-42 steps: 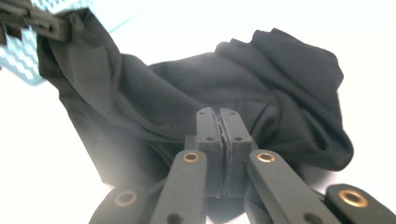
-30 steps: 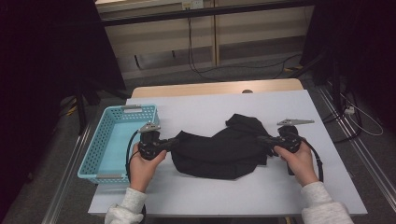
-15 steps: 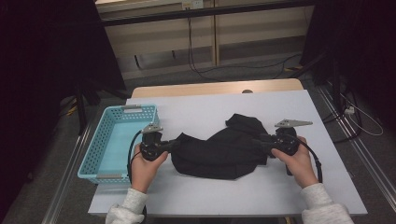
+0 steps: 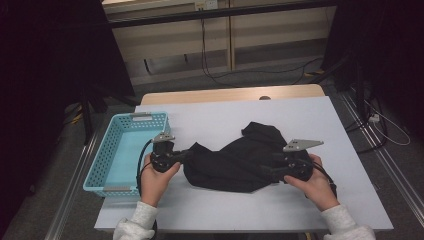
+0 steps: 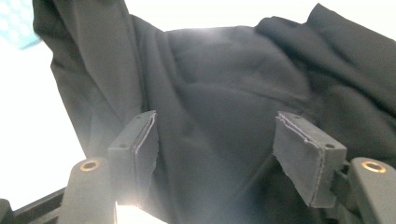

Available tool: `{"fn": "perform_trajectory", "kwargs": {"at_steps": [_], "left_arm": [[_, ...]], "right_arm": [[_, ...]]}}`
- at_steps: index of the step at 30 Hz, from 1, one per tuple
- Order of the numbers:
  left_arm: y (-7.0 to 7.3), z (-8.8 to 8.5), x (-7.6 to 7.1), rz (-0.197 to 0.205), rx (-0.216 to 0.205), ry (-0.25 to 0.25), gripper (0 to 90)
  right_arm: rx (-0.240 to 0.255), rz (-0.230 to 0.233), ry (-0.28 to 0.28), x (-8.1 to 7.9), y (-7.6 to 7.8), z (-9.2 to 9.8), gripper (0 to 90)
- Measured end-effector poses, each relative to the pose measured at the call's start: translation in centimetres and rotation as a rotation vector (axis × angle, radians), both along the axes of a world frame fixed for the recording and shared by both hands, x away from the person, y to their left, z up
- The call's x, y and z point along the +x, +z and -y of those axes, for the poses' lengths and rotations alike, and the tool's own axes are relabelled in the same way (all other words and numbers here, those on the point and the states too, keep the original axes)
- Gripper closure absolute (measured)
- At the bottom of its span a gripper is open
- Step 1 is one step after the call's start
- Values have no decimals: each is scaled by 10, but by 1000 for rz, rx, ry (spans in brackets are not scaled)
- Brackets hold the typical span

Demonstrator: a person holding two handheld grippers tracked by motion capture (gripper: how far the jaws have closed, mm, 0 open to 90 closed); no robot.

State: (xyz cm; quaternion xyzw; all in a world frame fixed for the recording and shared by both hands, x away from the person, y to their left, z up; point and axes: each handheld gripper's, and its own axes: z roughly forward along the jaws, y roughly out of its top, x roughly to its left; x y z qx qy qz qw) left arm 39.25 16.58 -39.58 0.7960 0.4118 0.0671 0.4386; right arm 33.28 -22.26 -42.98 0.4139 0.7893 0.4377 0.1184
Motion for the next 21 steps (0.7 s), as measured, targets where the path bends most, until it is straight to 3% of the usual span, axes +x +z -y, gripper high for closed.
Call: {"fn": "perform_trajectory", "kwargs": {"at_steps": [7, 12, 16, 21], "left_arm": [[0, -2, 0, -6, -5, 2, 858], [1, -2, 1, -7, -5, 7, 857], [3, -2, 2, -8, -13, 10, 857], [2, -2, 3, -13, -18, 13, 858]], "right_arm": [[-27, 19, 66, -14, 0, -3, 459], [-41, -15, 76, -18, -8, 2, 485], [-79, -46, 97, -16, -19, 0, 437], [-114, -29, 97, -14, -24, -1, 369]]}}
